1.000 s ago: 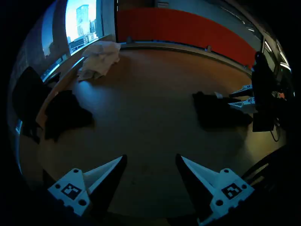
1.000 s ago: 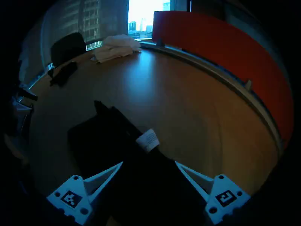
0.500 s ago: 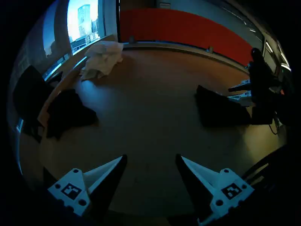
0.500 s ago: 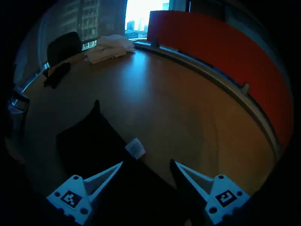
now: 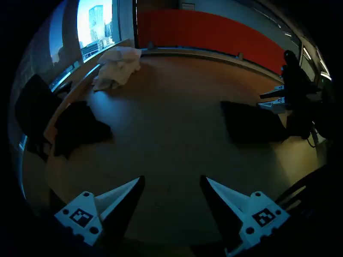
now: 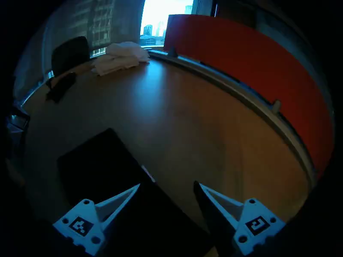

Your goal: Fold towel

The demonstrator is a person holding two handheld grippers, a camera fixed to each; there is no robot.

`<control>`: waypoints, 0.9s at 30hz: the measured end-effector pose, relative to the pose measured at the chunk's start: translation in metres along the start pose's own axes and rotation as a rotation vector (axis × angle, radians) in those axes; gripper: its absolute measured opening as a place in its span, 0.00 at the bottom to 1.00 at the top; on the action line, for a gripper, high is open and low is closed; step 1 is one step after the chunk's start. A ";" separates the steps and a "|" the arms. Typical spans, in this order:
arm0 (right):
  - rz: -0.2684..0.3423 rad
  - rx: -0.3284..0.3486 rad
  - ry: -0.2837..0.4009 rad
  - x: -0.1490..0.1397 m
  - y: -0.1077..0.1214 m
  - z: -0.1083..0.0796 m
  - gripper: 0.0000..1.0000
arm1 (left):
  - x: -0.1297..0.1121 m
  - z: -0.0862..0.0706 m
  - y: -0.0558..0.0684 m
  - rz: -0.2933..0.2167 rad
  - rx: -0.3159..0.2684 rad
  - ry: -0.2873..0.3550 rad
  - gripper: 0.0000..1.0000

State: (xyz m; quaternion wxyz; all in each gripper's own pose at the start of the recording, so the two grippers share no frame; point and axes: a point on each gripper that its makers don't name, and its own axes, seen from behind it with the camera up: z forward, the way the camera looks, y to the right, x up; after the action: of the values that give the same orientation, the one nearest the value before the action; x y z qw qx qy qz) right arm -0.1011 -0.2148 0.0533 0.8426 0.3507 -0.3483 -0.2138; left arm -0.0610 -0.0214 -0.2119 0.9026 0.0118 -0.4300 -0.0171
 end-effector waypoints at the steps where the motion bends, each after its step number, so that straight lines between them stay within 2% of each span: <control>1: 0.000 0.000 0.002 0.001 0.000 -0.001 0.86 | 0.000 0.000 0.000 -0.001 -0.001 0.000 0.95; 11: 0.009 -0.001 0.011 -0.005 -0.001 -0.015 0.86 | 0.002 0.000 0.003 0.004 -0.009 0.005 0.95; 27: 0.083 -0.015 0.002 -0.054 -0.011 -0.059 0.86 | 0.007 -0.001 0.011 0.025 -0.028 0.017 0.95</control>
State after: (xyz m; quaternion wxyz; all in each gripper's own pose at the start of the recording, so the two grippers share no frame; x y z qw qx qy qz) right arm -0.0950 -0.1632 -0.0082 0.8538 0.3297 -0.3600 -0.1808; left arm -0.0555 -0.0107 -0.2063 0.9063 -0.0060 -0.4223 -0.0117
